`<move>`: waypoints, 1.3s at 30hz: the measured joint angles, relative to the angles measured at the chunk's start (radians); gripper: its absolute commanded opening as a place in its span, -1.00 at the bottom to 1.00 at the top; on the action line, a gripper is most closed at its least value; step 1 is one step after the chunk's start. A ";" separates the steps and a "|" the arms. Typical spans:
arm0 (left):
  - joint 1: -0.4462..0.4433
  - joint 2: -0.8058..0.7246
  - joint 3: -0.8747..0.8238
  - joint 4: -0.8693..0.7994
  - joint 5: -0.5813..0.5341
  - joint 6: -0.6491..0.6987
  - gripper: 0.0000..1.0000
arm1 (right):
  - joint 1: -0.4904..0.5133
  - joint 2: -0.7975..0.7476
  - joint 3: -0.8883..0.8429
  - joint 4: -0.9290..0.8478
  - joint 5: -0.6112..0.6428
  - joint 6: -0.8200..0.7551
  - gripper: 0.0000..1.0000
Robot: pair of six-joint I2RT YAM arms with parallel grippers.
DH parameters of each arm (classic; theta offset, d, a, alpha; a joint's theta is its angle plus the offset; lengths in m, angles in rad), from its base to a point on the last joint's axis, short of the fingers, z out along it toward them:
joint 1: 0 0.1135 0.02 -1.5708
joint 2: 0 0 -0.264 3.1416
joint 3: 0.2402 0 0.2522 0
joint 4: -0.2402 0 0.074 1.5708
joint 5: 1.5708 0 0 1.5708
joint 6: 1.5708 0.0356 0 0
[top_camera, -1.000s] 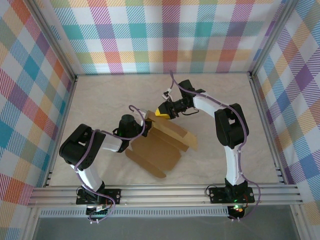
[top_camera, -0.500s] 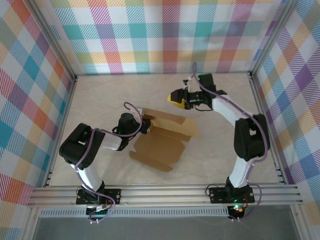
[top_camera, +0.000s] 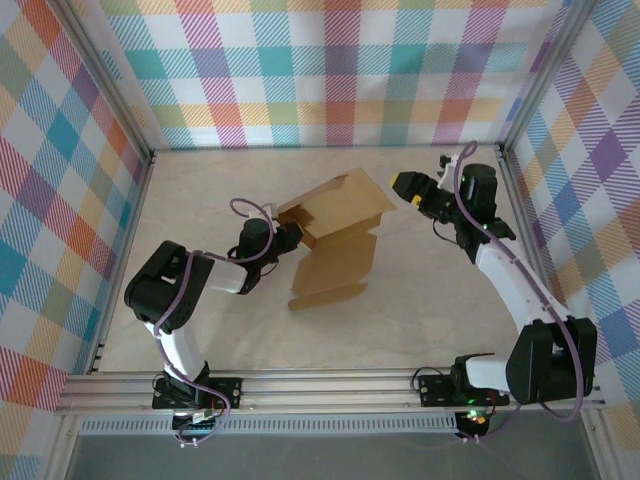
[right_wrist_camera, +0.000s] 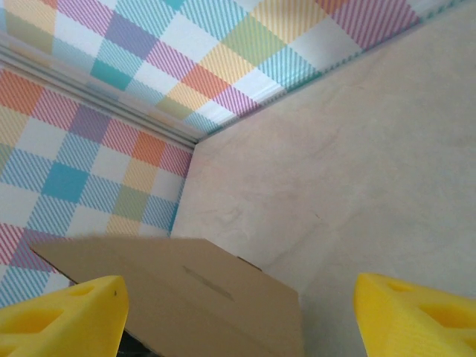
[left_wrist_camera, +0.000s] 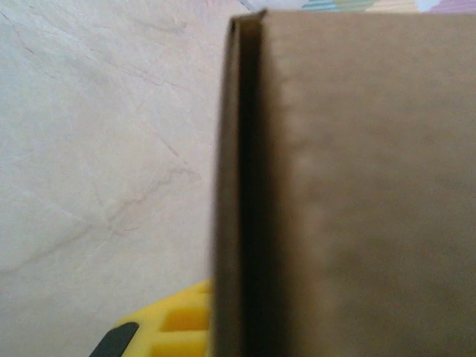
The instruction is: Fold the paper box
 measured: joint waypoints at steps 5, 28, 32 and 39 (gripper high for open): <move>0.000 0.031 0.010 0.042 0.024 -0.113 -1.00 | 0.000 -0.067 -0.133 0.078 0.016 0.069 0.56; 0.007 0.051 0.023 0.163 0.128 -0.240 -1.00 | 0.103 0.110 -0.151 0.417 -0.148 0.344 0.14; 0.013 0.051 0.023 0.167 0.129 -0.240 -1.00 | 0.124 0.124 -0.127 0.420 -0.162 0.344 0.14; 0.025 0.053 0.023 0.186 0.130 -0.262 -1.00 | 0.129 0.116 -0.125 0.407 -0.154 0.333 0.31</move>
